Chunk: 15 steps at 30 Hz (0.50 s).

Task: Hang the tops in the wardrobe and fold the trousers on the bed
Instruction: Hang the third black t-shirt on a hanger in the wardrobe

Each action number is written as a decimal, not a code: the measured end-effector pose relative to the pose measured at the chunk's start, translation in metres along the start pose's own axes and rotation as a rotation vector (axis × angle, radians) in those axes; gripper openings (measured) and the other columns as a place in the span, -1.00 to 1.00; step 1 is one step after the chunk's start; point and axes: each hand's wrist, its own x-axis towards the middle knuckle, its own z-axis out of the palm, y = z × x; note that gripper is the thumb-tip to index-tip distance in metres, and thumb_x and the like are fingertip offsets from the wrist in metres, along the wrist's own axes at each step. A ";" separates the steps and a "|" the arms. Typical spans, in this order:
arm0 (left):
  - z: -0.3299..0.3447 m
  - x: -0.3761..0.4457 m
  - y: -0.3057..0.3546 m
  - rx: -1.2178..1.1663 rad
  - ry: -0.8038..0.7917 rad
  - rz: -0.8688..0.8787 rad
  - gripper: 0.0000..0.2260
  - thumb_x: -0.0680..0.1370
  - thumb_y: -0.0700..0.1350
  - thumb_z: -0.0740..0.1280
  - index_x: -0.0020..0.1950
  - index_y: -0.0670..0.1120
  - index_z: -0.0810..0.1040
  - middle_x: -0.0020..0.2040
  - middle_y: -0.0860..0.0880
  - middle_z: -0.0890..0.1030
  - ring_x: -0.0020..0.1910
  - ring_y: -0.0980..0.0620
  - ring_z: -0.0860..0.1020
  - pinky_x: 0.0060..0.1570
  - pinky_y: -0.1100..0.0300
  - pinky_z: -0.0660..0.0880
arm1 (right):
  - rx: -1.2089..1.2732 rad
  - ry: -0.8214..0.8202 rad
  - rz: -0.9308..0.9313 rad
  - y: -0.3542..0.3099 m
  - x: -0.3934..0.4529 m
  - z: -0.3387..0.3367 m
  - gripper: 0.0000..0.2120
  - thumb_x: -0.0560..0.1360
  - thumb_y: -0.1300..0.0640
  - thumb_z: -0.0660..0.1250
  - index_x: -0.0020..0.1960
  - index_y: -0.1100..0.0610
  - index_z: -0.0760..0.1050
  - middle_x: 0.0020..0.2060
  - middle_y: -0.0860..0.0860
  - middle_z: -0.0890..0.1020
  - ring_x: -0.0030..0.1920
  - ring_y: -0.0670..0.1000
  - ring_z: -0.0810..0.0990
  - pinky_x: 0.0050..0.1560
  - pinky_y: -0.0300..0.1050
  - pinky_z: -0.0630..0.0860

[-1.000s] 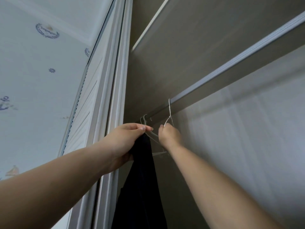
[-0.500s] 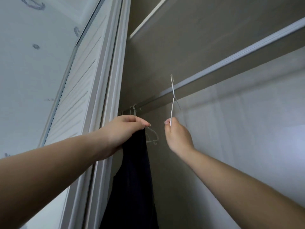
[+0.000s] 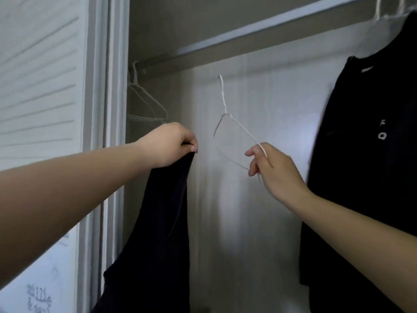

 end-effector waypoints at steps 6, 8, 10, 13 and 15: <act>0.050 -0.028 0.019 0.142 -0.260 -0.090 -0.89 0.62 -0.10 0.19 -0.09 -0.07 0.42 0.03 -0.18 0.59 0.04 -0.20 0.54 -0.03 0.10 0.43 | 0.023 -0.019 0.155 0.000 -0.076 -0.048 -0.76 0.62 0.05 0.11 -0.13 -0.08 0.49 -0.44 -0.09 0.64 -0.21 0.04 0.67 -0.06 -0.04 0.59; 0.068 -0.041 0.030 0.001 -0.359 -0.163 -0.88 0.61 -0.12 0.21 -0.12 -0.07 0.43 0.06 -0.17 0.60 0.08 -0.16 0.54 0.00 0.14 0.40 | -0.022 -0.027 0.190 0.000 -0.100 -0.065 -0.77 0.62 0.06 0.12 -0.14 -0.09 0.50 -0.44 -0.09 0.65 -0.24 -0.03 0.67 -0.18 -0.25 0.55; 0.083 -0.056 0.037 -0.281 -0.402 -0.298 -0.87 0.59 -0.14 0.26 -0.14 -0.05 0.53 0.01 -0.09 0.60 0.07 -0.06 0.53 0.02 0.20 0.38 | -0.061 -0.024 0.218 -0.001 -0.117 -0.079 -0.76 0.62 0.07 0.13 -0.14 -0.10 0.50 -0.45 -0.12 0.65 -0.30 -0.14 0.64 -0.28 -0.40 0.48; 0.103 -0.082 0.044 -0.810 -0.447 -0.484 -0.86 0.58 -0.22 0.31 -0.10 -0.04 0.62 0.04 -0.09 0.63 0.07 0.00 0.55 0.17 0.17 0.43 | -0.103 -0.041 0.248 -0.006 -0.139 -0.097 -0.77 0.62 0.07 0.13 -0.13 -0.10 0.50 -0.44 -0.12 0.65 -0.30 -0.14 0.65 -0.24 -0.30 0.55; 0.114 -0.098 0.050 -1.057 -0.448 -0.570 -0.85 0.57 -0.27 0.31 -0.06 -0.07 0.65 0.04 -0.13 0.65 0.00 0.01 0.59 0.08 0.21 0.52 | -0.114 -0.037 0.256 -0.009 -0.151 -0.106 -0.77 0.62 0.06 0.13 -0.12 -0.11 0.51 -0.43 -0.11 0.65 -0.27 -0.09 0.66 -0.21 -0.19 0.57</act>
